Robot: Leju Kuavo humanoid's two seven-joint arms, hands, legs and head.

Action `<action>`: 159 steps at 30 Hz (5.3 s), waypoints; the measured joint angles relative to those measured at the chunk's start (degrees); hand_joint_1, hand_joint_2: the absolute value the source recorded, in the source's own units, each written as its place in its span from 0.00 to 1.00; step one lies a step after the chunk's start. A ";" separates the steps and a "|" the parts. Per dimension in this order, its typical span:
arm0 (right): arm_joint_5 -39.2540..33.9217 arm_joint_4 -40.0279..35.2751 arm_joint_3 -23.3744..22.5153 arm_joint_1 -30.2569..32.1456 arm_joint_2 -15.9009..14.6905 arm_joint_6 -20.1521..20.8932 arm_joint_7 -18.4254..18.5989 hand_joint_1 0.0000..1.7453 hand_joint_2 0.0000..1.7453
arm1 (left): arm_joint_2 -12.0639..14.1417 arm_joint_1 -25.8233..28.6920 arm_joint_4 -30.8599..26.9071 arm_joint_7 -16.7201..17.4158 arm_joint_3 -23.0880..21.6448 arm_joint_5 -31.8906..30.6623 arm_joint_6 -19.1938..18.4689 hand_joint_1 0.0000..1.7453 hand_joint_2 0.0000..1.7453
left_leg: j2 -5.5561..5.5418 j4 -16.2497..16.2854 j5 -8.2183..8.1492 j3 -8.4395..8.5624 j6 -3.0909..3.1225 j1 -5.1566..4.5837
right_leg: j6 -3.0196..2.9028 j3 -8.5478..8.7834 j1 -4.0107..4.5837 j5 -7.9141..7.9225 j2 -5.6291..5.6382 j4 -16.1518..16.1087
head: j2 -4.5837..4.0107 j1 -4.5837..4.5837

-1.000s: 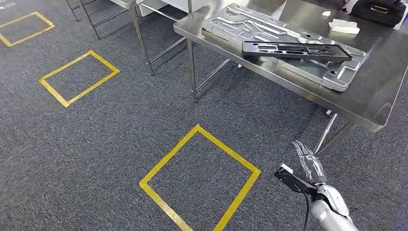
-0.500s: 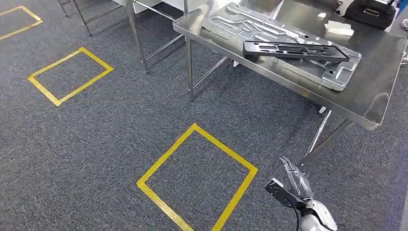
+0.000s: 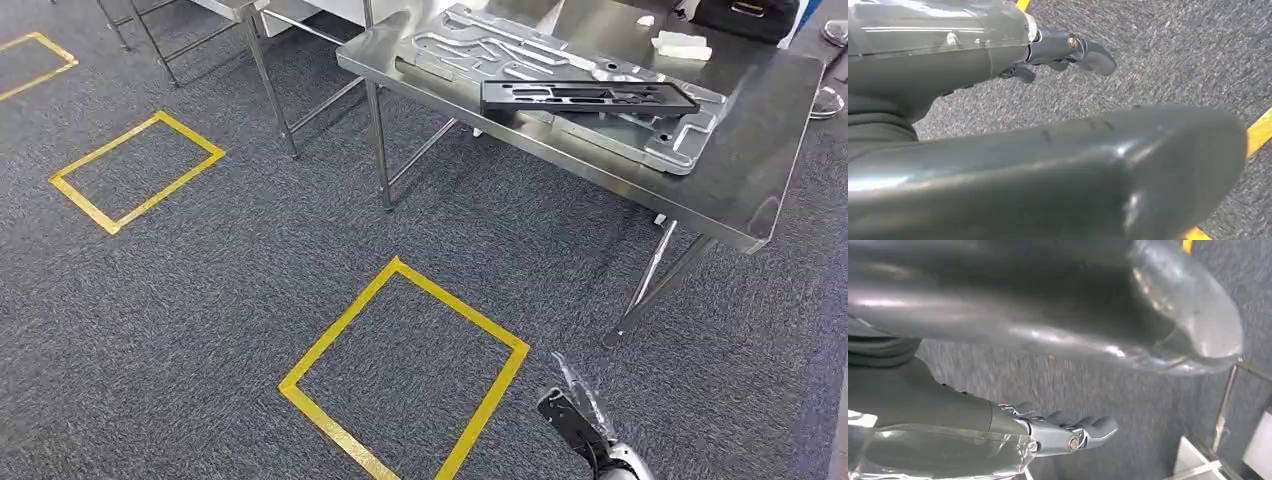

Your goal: Take the parts from the cabinet and place them on the table.

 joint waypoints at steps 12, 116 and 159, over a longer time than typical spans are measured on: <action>-2.21 -0.44 -1.25 3.61 1.95 0.48 -0.52 0.00 0.00 | 0.17 -0.09 0.00 -0.57 0.00 -0.83 -0.06 0.00 0.00 | -0.39 -18.38 7.80 8.65 2.99 0.07 | 3.03 -4.02 -0.37 -5.47 0.36 8.52 | 0.00 0.02; -24.13 0.87 1.68 5.17 7.13 11.69 -12.94 0.00 0.00 | 1.60 -0.37 0.00 1.53 1.81 -3.04 -0.06 0.00 0.00 | 0.70 -18.00 8.15 7.70 1.64 -0.26 | 1.66 0.61 -0.09 -0.73 -0.28 0.23 | 0.00 0.00; -24.55 6.86 5.03 7.81 7.63 10.71 -12.94 0.00 0.00 | 1.44 0.27 0.02 4.09 9.53 4.44 -0.28 0.00 0.00 | -1.05 -20.04 6.75 11.86 1.65 0.06 | 3.92 -0.32 -1.26 -0.99 0.27 3.81 | 0.02 -0.13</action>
